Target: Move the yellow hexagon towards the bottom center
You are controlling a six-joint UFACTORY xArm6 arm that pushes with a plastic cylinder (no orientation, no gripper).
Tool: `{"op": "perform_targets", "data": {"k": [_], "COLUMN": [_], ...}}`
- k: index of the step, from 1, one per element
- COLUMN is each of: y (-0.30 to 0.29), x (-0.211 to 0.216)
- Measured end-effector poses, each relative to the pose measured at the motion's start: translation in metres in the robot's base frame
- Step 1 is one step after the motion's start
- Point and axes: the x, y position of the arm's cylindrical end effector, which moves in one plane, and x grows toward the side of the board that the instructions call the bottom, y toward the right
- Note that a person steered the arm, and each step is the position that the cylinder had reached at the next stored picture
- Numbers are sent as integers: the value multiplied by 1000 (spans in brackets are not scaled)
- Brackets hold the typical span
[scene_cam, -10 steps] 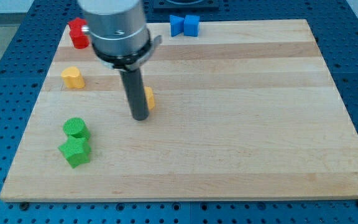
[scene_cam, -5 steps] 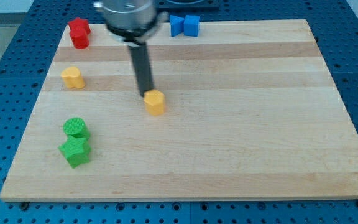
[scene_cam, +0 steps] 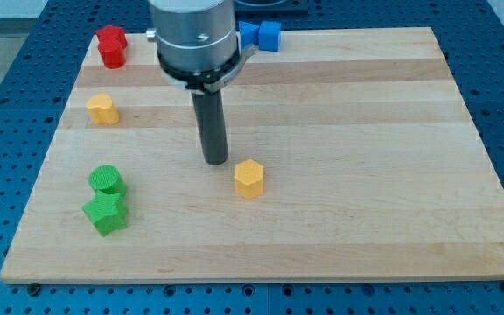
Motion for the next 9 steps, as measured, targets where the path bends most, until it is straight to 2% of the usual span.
{"op": "perform_targets", "data": {"k": [2, 4, 6, 8, 9], "y": [49, 62, 105, 108, 101], "x": [40, 3, 46, 35, 57]}}
